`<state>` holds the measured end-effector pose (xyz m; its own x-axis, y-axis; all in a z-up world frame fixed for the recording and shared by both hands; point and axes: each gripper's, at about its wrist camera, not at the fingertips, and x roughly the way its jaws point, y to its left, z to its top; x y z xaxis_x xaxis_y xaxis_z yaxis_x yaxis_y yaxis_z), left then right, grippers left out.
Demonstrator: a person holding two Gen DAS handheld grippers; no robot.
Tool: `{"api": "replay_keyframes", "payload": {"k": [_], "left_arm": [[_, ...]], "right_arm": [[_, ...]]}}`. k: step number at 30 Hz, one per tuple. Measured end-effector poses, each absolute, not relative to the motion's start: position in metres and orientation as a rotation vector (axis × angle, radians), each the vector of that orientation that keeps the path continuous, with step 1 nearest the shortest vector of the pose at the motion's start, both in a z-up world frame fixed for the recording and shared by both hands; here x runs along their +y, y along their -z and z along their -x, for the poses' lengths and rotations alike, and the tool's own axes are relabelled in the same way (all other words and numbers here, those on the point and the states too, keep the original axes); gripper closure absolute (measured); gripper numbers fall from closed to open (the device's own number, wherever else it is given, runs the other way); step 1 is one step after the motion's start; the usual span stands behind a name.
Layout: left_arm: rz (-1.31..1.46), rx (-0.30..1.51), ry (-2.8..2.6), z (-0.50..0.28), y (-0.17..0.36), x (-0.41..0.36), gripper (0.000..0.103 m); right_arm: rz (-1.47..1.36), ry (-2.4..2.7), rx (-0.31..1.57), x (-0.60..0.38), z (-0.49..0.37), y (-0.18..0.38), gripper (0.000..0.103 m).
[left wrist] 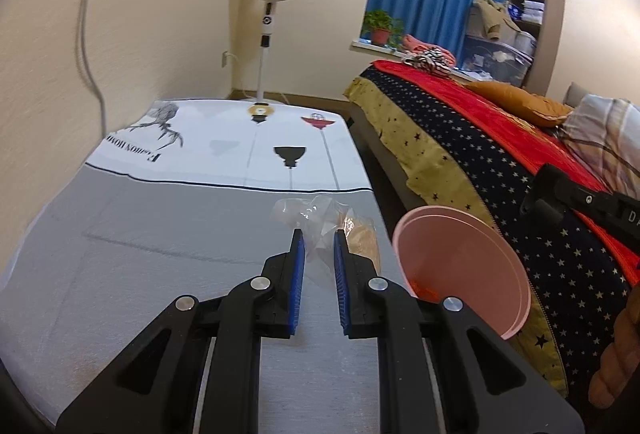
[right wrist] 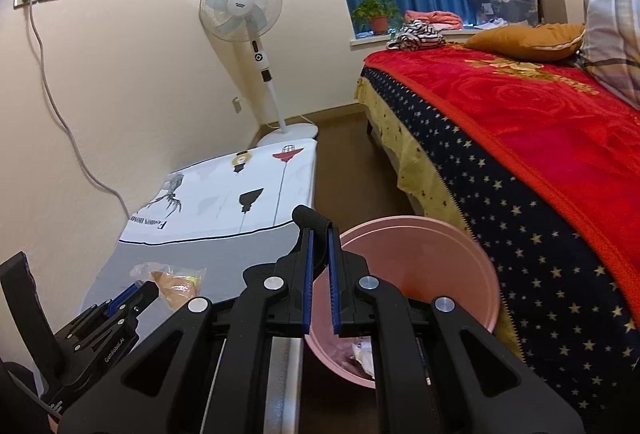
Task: Collect trash
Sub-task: 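Carry the black cloth and clear plastic bag over the pink bin with both tools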
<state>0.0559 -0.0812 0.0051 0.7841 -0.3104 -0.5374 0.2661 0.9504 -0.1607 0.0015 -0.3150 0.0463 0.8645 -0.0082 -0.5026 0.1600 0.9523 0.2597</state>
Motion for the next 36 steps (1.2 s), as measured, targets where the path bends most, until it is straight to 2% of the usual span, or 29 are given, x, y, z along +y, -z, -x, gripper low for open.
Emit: {"api": "replay_keyframes", "payload": {"k": [36], "left_arm": [[0.061,0.599,0.506,-0.072,0.005,-0.159,0.088]], "right_arm": [[-0.274,0.307,0.582,-0.362,-0.008,-0.030,0.096]]}}
